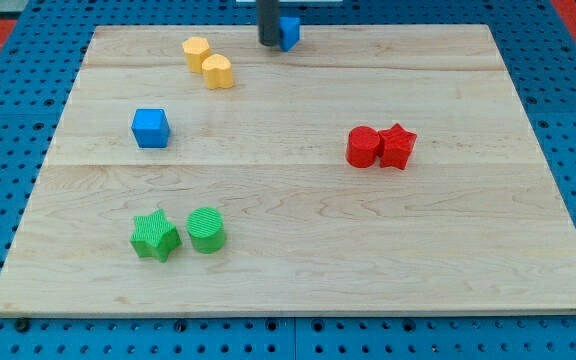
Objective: Slide the blue triangle closer to the yellow hexagon and the yellow heart
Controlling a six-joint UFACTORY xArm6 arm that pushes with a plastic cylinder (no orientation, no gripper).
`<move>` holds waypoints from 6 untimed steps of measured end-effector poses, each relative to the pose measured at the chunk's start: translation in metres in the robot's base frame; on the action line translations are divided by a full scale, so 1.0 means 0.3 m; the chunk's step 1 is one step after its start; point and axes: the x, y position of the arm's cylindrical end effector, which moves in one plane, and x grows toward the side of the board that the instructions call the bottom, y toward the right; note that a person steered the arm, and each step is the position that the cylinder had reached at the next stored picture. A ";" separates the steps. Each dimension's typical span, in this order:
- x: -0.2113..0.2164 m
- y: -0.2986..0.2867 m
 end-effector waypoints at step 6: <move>-0.162 0.106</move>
